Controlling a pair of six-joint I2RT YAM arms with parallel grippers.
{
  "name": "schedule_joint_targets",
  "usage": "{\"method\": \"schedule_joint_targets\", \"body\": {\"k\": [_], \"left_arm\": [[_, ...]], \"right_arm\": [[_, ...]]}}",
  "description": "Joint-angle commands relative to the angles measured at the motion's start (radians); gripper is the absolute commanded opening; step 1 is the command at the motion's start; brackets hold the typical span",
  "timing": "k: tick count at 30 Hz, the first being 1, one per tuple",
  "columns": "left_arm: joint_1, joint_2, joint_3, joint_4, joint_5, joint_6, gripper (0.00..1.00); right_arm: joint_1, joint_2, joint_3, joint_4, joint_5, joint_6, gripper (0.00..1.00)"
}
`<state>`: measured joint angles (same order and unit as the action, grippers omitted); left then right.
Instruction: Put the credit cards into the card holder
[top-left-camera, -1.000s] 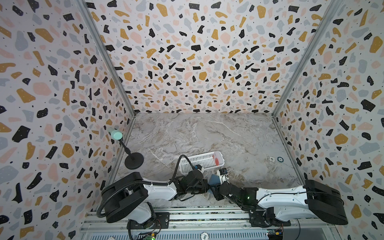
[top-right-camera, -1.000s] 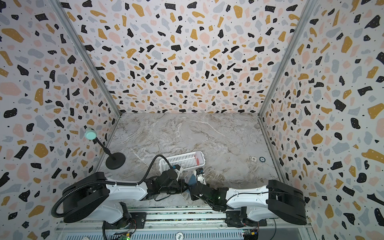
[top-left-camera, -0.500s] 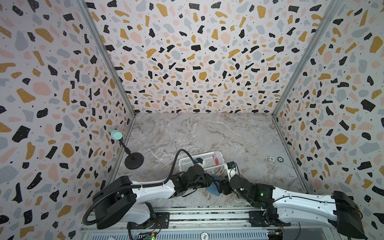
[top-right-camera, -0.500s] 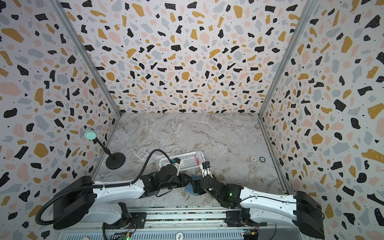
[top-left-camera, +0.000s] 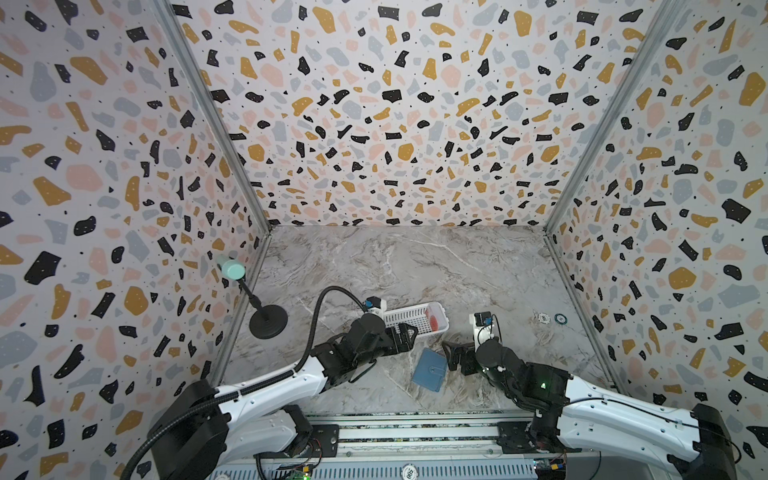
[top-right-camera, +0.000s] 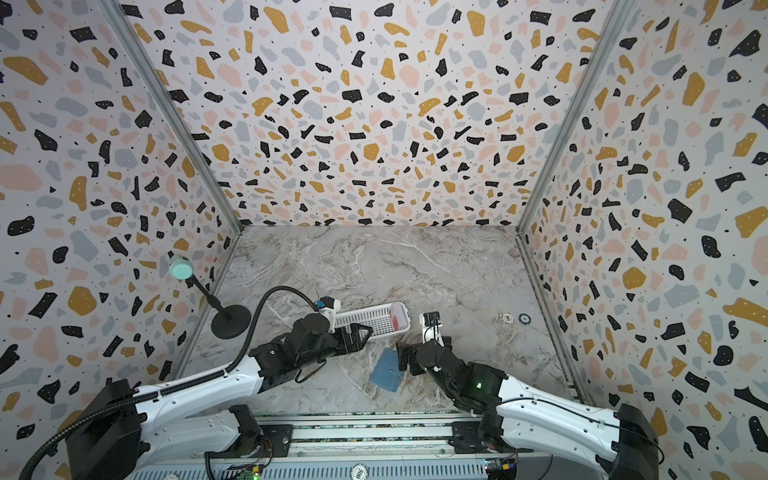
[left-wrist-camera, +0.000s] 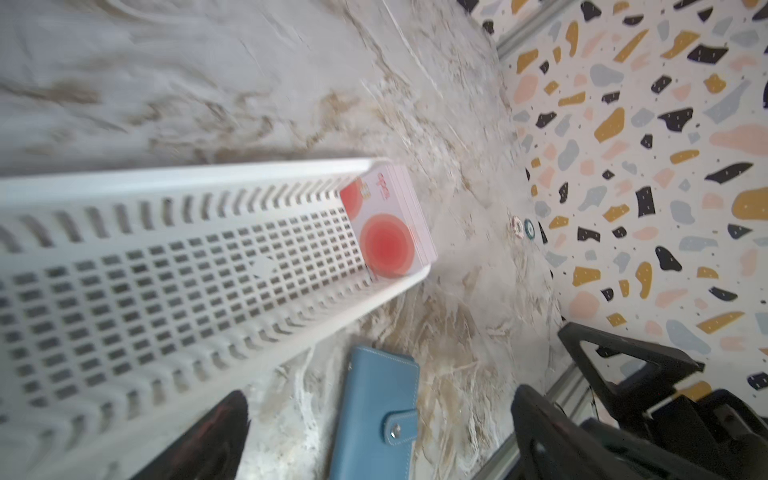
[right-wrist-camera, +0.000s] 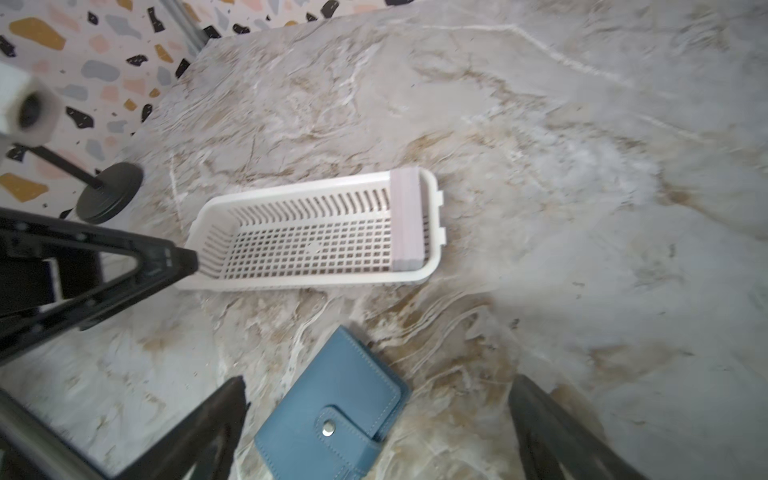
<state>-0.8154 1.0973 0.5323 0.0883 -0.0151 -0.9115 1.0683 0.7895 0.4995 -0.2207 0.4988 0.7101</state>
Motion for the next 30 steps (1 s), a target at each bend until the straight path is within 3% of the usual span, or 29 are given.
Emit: {"method": "schedule_joint_targets", "body": {"k": [1, 10, 25, 30], "left_arm": [[0.07, -0.057, -0.023, -0.061, -0.046, 0.091, 1.0], [0.204, -0.122, 0.014, -0.169, -0.234, 0.281, 1.0], [0.495, -0.182, -0.167, 0.126, -0.469, 0.619, 1.0], [0.624, -0.174, -0.205, 0.24, -0.35, 0.678, 1.0]], "right_arm": [[-0.054, -0.021, 0.065, -0.046, 0.075, -0.064, 0.99], [-0.303, 0.027, 0.097, 0.032, -0.019, -0.212, 0.99], [-0.72, 0.123, -0.034, 0.437, -0.109, -0.497, 0.99], [-0.803, 0.193, -0.042, 0.499, -0.136, -0.525, 0.99]]}}
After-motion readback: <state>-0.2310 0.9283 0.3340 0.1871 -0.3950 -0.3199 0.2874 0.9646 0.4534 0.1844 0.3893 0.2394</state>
